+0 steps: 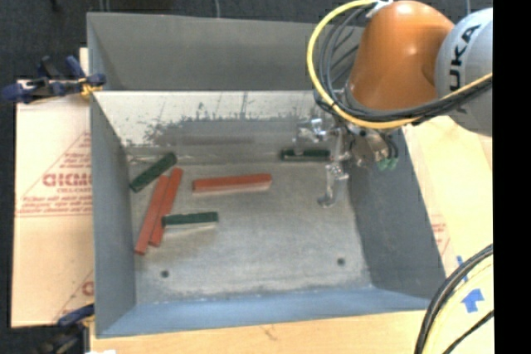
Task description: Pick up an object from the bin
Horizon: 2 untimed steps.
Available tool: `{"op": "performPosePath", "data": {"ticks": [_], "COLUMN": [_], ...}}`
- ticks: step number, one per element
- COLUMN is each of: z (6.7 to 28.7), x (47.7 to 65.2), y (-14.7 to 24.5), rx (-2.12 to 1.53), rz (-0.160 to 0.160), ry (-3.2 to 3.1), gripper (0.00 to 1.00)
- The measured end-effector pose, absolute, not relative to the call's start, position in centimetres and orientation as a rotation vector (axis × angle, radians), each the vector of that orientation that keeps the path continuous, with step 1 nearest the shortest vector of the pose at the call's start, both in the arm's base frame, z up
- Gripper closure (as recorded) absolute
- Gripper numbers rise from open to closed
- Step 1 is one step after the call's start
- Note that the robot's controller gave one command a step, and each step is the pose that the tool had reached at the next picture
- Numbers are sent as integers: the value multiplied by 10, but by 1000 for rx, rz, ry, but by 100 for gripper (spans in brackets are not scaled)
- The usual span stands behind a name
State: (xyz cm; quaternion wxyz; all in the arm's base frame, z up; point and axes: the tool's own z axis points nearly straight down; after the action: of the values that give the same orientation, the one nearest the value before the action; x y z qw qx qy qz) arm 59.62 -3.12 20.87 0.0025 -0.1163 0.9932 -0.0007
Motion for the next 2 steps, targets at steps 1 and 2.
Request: {"op": "performPosePath", "data": {"ticks": [1,2], "z": [182,147], "x": [605,627], "y": [-6,6], "rx": [-232,-271], "rz": [-3,0], "ry": [3122,3123], "gripper": [0,0]}}
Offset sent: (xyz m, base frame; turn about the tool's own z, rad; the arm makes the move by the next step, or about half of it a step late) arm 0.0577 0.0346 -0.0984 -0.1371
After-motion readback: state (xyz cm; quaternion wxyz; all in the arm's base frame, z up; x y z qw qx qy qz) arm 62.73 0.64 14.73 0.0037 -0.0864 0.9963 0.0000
